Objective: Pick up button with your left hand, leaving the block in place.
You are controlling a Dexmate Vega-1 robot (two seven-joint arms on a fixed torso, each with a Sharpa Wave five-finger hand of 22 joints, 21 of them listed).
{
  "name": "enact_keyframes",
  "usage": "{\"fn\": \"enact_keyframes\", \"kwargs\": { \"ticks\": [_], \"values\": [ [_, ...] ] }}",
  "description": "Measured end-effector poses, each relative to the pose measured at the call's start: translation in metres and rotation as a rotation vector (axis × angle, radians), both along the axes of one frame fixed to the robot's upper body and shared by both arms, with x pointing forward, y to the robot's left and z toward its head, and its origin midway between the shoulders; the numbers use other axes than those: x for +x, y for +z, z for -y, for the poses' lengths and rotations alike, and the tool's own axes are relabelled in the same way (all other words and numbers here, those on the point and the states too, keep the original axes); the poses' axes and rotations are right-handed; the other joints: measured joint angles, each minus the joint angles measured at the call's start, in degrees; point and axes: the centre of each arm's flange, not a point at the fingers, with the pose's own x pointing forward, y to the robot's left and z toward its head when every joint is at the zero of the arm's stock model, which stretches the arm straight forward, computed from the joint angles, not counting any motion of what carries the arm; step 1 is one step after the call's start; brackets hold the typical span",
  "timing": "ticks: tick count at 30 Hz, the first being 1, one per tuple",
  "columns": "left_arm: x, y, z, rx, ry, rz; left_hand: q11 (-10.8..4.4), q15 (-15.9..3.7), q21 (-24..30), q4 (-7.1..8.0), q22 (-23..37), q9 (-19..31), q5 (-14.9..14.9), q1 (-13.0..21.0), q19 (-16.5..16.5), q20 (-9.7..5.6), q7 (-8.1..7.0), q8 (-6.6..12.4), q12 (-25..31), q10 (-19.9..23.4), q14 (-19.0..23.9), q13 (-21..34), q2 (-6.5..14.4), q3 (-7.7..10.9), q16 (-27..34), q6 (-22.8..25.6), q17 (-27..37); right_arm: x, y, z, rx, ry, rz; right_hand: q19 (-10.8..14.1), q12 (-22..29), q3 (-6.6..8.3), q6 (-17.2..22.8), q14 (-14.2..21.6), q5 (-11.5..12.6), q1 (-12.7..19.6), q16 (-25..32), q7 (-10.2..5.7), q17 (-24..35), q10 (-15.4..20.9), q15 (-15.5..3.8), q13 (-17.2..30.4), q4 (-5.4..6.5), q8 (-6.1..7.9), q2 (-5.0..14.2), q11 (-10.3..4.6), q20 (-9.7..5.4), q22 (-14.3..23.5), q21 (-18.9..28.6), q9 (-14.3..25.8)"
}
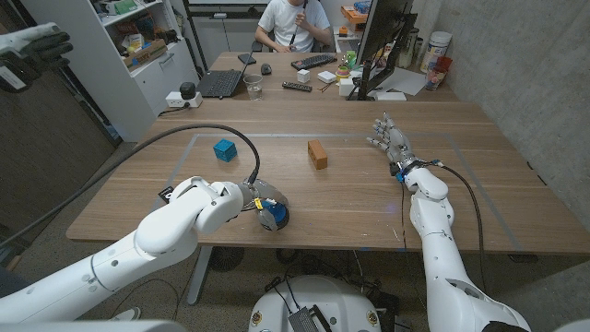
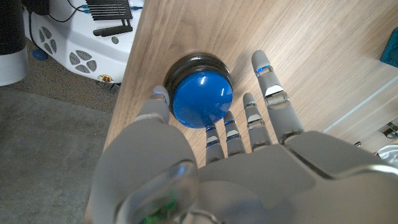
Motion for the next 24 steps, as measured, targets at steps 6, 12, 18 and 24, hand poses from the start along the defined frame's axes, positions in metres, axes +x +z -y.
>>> {"fn": "enact_keyframes", "kwargs": {
  "ticks": [6,12,18,24],
  "values": [
    [-0.0031,0.0009,0.0070,-0.011,-0.020,0.007,-0.21,0.00,-0.2,0.23,0.0,0.0,0.0,0.2,-0.2,0.19,0.00,0.22,0.0,0.2,0.0,0.0,-0.2,0.24,0.0,0.0,0.0,-0.0022,0.0016,0.0020,0.009,0.010,0.031,0.0,0.0,0.00,0.0,0.1,0.0,-0.5,0.0,0.00,0.0,0.0,-0.13,0.0,0.00,0.00,0.45,-0.02,0.00,0.0,0.0,0.0],
    [-0.0039,-0.0007,0.0089,-0.023,-0.030,0.006,-0.21,0.00,-0.2,0.24,0.0,0.0,0.0,0.2,-0.5,-0.10,0.02,0.45,0.0,0.2,0.0,0.0,-0.2,0.24,0.0,0.1,0.0,-0.0029,0.0011,0.0038,0.013,0.012,0.038,0.0,0.0,0.00,0.3,0.3,0.0,-0.5,0.0,-0.31,0.0,0.3,-0.31,0.0,0.00,0.00,0.45,-0.30,0.00,0.0,0.0,0.0],
    [-0.0037,-0.0017,0.0084,-0.030,-0.027,0.009,-0.21,-0.21,-0.2,0.24,0.0,0.0,0.0,0.4,-0.5,-0.10,0.00,0.45,0.0,0.2,-0.2,0.0,0.0,0.24,0.0,0.4,0.0,-0.0028,-0.0003,0.0049,0.016,0.012,0.038,0.0,0.0,0.00,0.3,0.3,0.0,-0.5,0.0,-0.31,0.0,0.3,-0.31,0.0,0.00,0.00,0.45,-0.30,-0.01,0.0,0.0,0.0],
    [-0.0023,-0.0040,0.0062,-0.026,-0.014,0.017,-0.20,-0.21,-0.2,0.24,0.0,0.0,0.0,0.9,-0.5,-0.10,0.00,0.45,0.0,0.2,-0.2,0.0,0.0,0.23,0.3,0.4,0.0,-0.0025,-0.0020,0.0062,0.022,0.012,0.038,0.0,0.0,0.00,0.3,0.3,0.0,-0.5,0.0,-0.31,0.0,0.3,-0.30,0.0,0.00,0.00,0.45,-0.30,-0.01,0.0,0.0,0.0]
  ]
}}
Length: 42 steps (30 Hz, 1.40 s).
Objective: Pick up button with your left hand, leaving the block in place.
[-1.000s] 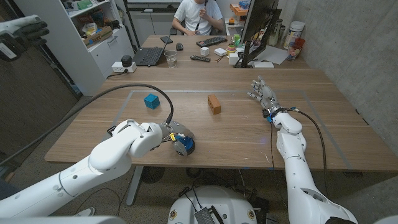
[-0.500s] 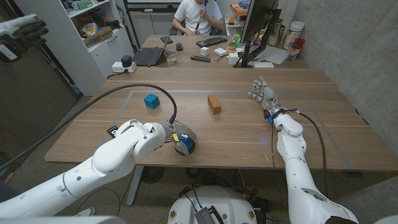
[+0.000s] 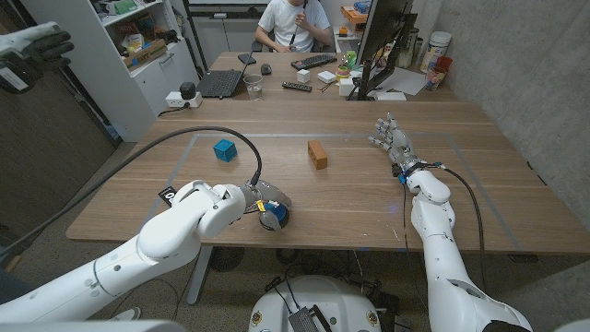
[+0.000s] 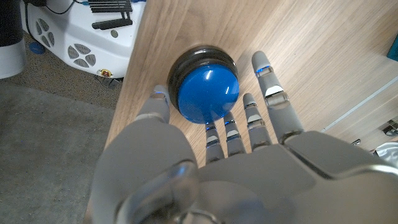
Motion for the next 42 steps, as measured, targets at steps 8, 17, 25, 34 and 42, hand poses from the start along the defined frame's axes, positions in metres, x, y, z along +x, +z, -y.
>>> {"fn": "enact_keyframes", "kwargs": {
  "ticks": [8,17,25,34,42],
  "values": [
    [0.002,-0.008,-0.005,-0.005,0.013,0.007,-0.60,-0.13,-0.4,0.17,0.0,0.0,0.0,0.7,0.0,0.00,-0.40,0.33,0.3,0.6,0.1,0.0,0.7,0.17,0.0,1.0,0.0,0.002,-0.001,0.001,0.007,0.003,0.008,0.0,0.0,-0.16,0.0,0.3,0.0,0.0,0.0,0.00,0.0,0.0,0.33,0.0,-0.16,0.00,0.00,0.00,0.00,0.0,0.0,0.0],
    [0.005,-0.014,-0.014,-0.066,-0.004,0.055,-1.35,-1.82,1.0,-0.24,0.2,0.0,0.3,6.1,4.1,-0.27,-0.83,1.39,1.8,4.6,4.2,0.5,2.5,1.53,1.6,5.0,0.1,0.006,-0.002,0.002,0.014,0.014,0.026,0.2,0.0,-0.16,0.6,0.6,0.0,0.0,0.4,-0.01,0.0,0.3,0.01,0.0,-0.16,0.00,0.00,-0.31,0.21,0.0,0.0,0.0],
    [0.008,-0.017,-0.017,-0.109,-0.031,0.086,-2.04,-2.55,2.4,-0.57,0.2,0.3,0.3,10.6,8.5,-0.11,-1.49,2.22,2.4,6.0,6.1,1.0,4.3,2.14,1.9,8.3,0.3,0.008,-0.002,0.004,0.024,0.015,0.033,0.4,0.0,-0.32,0.7,0.6,0.0,0.0,0.4,-0.10,0.0,0.5,0.01,0.0,-0.32,0.00,0.00,-0.53,0.41,0.0,0.0,0.0],
    [0.011,-0.017,-0.017,-0.138,-0.053,0.094,-2.38,-3.36,2.8,-0.87,0.2,0.4,0.9,15.0,11.4,-0.39,-1.08,3.14,3.8,8.6,9.0,1.7,3.5,3.74,3.5,12.9,0.8,0.008,-0.003,0.006,0.029,0.014,0.033,0.4,0.0,-0.32,0.7,0.6,0.0,0.0,0.4,-0.10,0.0,0.7,0.01,0.0,-0.32,0.00,-0.02,-0.72,0.43,0.0,0.0,0.0],
    [0.013,-0.016,-0.017,-0.174,-0.065,0.089,-2.34,-2.87,3.3,-1.11,0.2,0.8,1.4,17.7,14.1,-1.34,-0.60,3.88,5.0,11.6,10.5,2.9,0.8,4.75,5.7,16.4,2.3,0.008,-0.004,0.010,0.033,0.010,0.031,0.2,0.0,-0.32,0.7,0.9,0.0,-0.3,0.4,-0.10,0.0,0.7,0.32,0.0,-0.32,0.00,-0.32,-0.72,0.62,0.0,0.0,0.0]
  ]
}}
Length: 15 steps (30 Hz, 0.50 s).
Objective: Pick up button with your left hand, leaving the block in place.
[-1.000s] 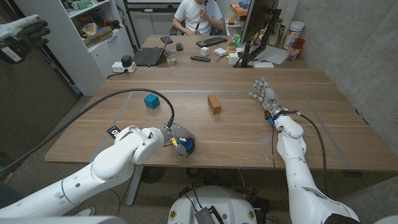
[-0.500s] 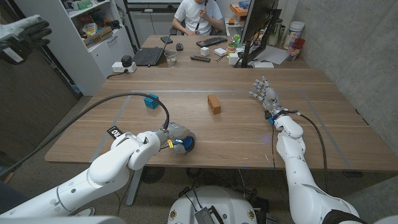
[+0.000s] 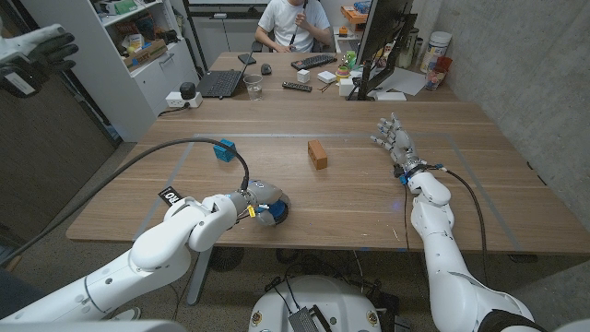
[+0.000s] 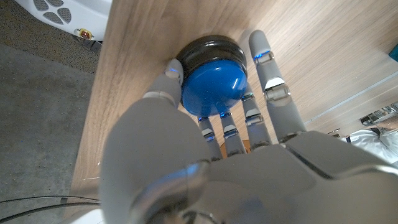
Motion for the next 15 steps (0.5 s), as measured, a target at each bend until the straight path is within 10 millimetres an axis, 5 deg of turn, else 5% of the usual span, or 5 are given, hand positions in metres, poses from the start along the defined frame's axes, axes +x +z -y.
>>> {"fn": "enact_keyframes", "kwargs": {
  "ticks": [15],
  "values": [
    [0.0020,-0.0008,0.0018,-0.037,-0.012,-0.019,0.18,0.74,0.4,-0.03,-0.3,0.0,0.4,2.6,1.6,-1.28,1.58,0.56,1.7,2.7,0.7,1.1,-1.4,0.54,1.2,3.3,1.3,-0.0014,-0.0011,0.0022,-0.001,-0.002,-0.007,0.2,0.0,0.00,0.3,0.0,0.2,0.0,0.0,-0.30,0.0,0.0,0.00,0.0,0.00,0.00,0.01,0.00,0.21,0.0,0.0,0.0]
  ]
}}
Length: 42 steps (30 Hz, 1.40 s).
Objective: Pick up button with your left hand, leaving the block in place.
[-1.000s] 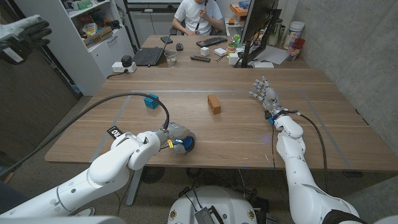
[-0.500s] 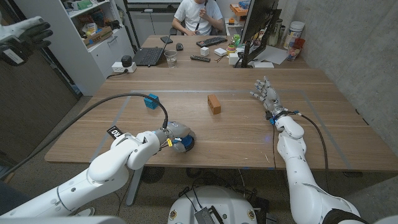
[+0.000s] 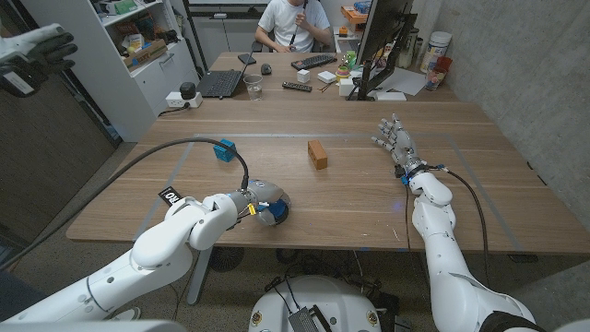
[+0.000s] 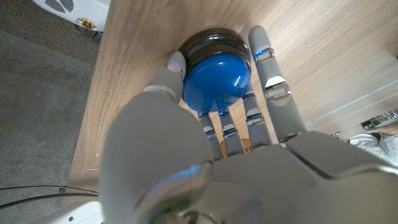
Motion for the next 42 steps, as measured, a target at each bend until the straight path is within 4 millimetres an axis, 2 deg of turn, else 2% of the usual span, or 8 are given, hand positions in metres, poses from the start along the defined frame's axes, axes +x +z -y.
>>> {"fn": "enact_keyframes", "kwargs": {
  "ticks": [4,22,42],
  "values": [
    [0.000,0.000,0.000,-0.004,-0.002,-0.004,-0.10,0.00,0.0,0.27,0.0,0.1,0.0,0.1,-0.2,-0.13,0.16,0.00,0.0,0.1,0.0,0.5,-0.1,-0.18,0.0,0.2,0.2,-0.001,0.000,0.001,-0.002,-0.002,0.000,0.0,0.0,0.00,0.0,0.0,0.0,0.0,0.0,0.00,0.0,0.0,0.00,0.0,0.00,0.00,0.00,0.00,0.00,0.0,0.0,0.0],
    [-0.003,0.003,0.003,0.004,0.002,-0.011,-0.10,-0.01,-1.3,0.92,0.0,0.3,0.2,1.4,-3.4,1.29,0.36,-0.41,0.2,0.1,0.0,1.7,-0.1,-0.83,-0.6,0.4,0.5,-0.007,0.001,0.003,-0.003,-0.017,-0.011,0.0,0.0,0.00,0.0,0.0,0.0,0.0,0.0,0.00,0.0,0.0,0.00,0.0,0.00,0.00,0.00,0.00,-0.01,0.0,0.0,0.0],
    [-0.018,0.020,0.007,0.012,0.004,0.023,-0.09,-0.32,-2.0,1.14,0.0,0.3,0.2,1.0,-3.8,1.60,0.57,-0.80,0.2,0.1,0.3,2.2,0.4,-1.05,-0.9,0.6,0.5,-0.009,0.001,0.004,-0.006,-0.024,-0.025,0.0,0.0,0.00,0.0,0.0,0.0,0.0,0.0,0.01,0.0,0.0,0.00,0.0,0.00,0.00,0.01,0.00,-0.01,0.0,0.0,0.0]
  ]
}}
